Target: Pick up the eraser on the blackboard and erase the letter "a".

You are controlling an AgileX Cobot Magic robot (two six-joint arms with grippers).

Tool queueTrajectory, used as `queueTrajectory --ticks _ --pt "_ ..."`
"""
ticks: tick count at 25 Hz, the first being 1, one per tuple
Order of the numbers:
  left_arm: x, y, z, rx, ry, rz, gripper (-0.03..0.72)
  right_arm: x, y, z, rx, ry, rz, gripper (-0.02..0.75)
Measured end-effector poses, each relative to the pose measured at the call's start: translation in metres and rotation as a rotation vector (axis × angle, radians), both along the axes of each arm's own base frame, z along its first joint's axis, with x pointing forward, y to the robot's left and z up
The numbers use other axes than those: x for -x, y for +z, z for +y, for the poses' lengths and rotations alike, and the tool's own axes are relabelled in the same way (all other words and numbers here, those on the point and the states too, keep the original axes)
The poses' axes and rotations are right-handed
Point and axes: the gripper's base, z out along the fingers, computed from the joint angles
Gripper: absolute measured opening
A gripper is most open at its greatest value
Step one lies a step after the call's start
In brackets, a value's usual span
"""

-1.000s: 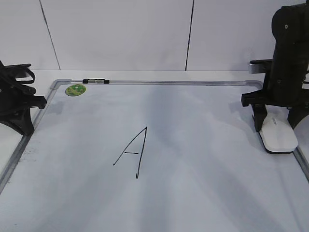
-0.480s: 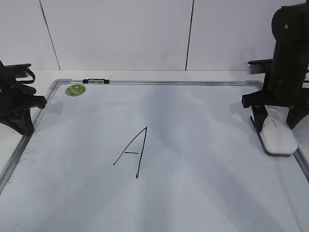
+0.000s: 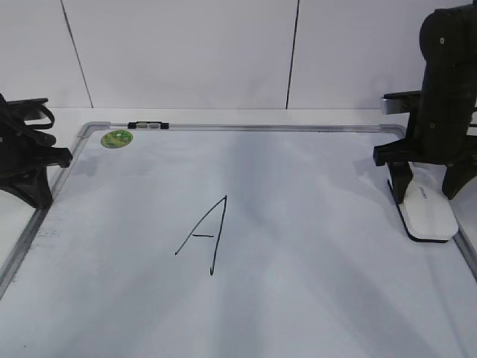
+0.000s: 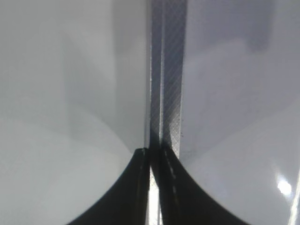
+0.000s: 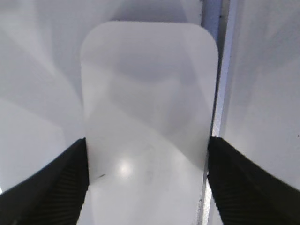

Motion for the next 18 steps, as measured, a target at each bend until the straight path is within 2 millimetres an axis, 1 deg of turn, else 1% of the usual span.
queueTrajectory --ticks 12,15,18 --pt "0.0 0.0 0.0 0.0 0.0 -0.002 0.034 -0.01 0.015 0.004 -0.04 -0.015 -0.06 0.6" --pt "0.0 0.0 0.0 0.001 0.001 -0.002 0.034 -0.01 0.023 0.005 -0.049 -0.018 -0.083 0.593" --pt "0.0 0.0 0.0 0.001 0.001 -0.002 0.034 -0.011 0.036 0.005 -0.054 -0.018 -0.119 0.583"
